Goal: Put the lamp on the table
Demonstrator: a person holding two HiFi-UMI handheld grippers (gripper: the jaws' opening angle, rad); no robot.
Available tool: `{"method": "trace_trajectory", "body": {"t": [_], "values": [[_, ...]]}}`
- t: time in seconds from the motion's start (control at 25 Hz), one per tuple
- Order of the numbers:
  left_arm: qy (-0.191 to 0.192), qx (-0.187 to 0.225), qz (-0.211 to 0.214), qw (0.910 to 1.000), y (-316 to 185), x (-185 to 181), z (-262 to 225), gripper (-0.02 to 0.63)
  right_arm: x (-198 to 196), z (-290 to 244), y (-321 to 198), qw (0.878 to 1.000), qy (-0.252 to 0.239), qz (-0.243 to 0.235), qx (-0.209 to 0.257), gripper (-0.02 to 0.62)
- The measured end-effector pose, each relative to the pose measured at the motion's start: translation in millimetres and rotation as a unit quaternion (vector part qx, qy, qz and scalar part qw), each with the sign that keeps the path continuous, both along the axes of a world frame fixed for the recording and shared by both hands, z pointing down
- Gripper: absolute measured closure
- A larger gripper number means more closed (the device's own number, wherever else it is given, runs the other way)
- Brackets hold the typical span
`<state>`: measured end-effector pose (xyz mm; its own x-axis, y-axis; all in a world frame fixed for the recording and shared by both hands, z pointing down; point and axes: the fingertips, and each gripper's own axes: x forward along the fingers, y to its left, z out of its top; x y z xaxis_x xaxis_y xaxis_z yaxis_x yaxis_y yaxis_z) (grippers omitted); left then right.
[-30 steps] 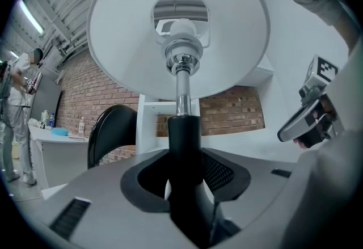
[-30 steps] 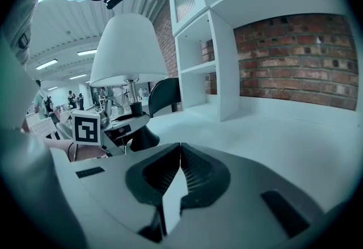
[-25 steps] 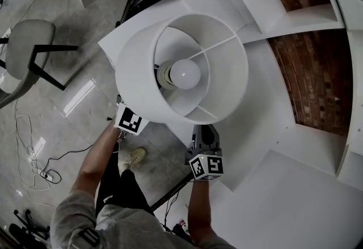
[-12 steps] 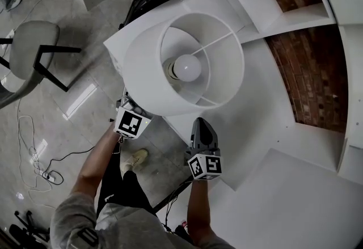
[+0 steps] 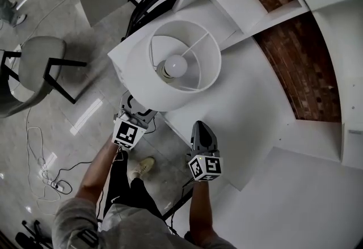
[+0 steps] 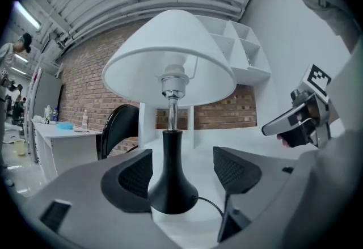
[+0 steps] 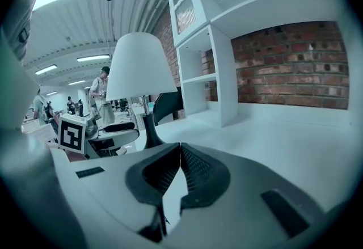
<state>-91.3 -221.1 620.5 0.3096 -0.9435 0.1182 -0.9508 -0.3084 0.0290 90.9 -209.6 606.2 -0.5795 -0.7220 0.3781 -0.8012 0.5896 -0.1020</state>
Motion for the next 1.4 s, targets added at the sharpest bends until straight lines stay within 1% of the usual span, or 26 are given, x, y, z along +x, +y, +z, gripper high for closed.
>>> {"method": "trace_trajectory", "body": {"t": [0.2, 0.44, 0.64, 0.84, 1.04, 1.16, 1.28, 1.4], "values": [[0.007, -0.017, -0.004, 0.9998, 17.9, 5.6, -6.0, 0.285, 8.8, -10.4, 8.7, 1.000, 0.000, 0.000, 0.006, 0.572], [-0.003, -0.045, -0.006, 0.9990, 41.6, 7.9, -10.2, 0.285, 9.8, -21.1, 24.3, 1.000, 0.000, -0.011, 0.015, 0.572], [-0.008, -0.057, -0.004, 0.9983, 66.1, 18.1, -28.8, 0.287, 16.1, -41.1, 40.5, 1.000, -0.009, -0.011, 0.024, 0.572], [-0.008, -0.056, 0.001, 0.9984, 84.4, 31.7, -59.9, 0.287, 24.9, -66.8, 55.6, 0.999, -0.022, -0.007, 0.038, 0.572], [-0.008, -0.043, 0.011, 0.9990, 100.3, 50.0, -92.6, 0.287, 37.2, -90.7, 70.9, 0.998, -0.032, -0.002, 0.053, 0.572], [-0.006, -0.037, 0.006, 0.9993, 109.7, 57.8, -114.0, 0.296, 50.2, -109.2, 79.1, 0.997, -0.039, 0.009, 0.064, 0.572], [-0.009, -0.031, 0.000, 0.9995, 114.0, 60.9, -132.5, 0.320, 60.7, -122.9, 83.2, 0.996, -0.049, 0.019, 0.075, 0.572], [-0.010, -0.027, -0.002, 0.9996, 120.9, 66.4, -149.3, 0.322, 72.7, -131.9, 90.5, 0.995, -0.058, 0.030, 0.080, 0.572]]}}
